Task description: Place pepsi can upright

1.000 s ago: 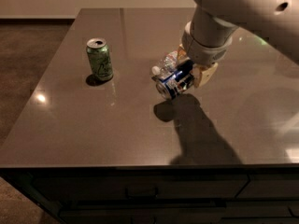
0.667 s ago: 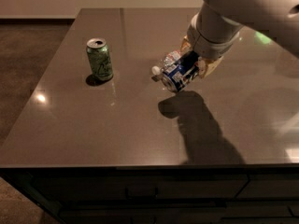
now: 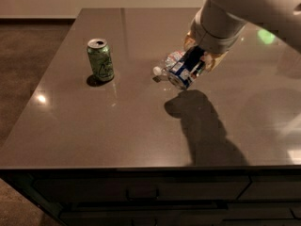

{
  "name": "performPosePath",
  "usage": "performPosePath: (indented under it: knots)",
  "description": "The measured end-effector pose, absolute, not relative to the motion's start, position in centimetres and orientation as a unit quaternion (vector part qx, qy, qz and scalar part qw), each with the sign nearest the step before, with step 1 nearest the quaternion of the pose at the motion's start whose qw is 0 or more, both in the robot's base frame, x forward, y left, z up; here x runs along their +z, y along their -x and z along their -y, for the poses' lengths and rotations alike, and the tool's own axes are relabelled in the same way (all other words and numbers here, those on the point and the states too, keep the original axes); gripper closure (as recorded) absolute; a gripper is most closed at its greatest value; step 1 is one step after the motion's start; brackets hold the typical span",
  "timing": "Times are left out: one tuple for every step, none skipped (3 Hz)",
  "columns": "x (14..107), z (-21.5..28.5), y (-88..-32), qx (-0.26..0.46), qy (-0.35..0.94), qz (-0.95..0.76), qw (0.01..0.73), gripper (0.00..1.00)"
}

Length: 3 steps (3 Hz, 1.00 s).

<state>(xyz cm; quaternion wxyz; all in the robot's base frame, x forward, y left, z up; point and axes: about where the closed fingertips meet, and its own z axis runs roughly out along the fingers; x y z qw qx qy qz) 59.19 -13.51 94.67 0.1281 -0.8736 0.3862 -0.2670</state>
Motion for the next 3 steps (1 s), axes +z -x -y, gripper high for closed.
performPosePath:
  knots:
    - [95.8, 14.6, -60.2, -0.295, 0.892, -0.32, 0.124, 1.0]
    - [96.5, 15.3, -61.2, -0.314, 0.903, -0.263, 0.132, 1.0]
    - [96.6, 15.7, -61.6, -0.336, 0.907, -0.201, 0.153, 1.0]
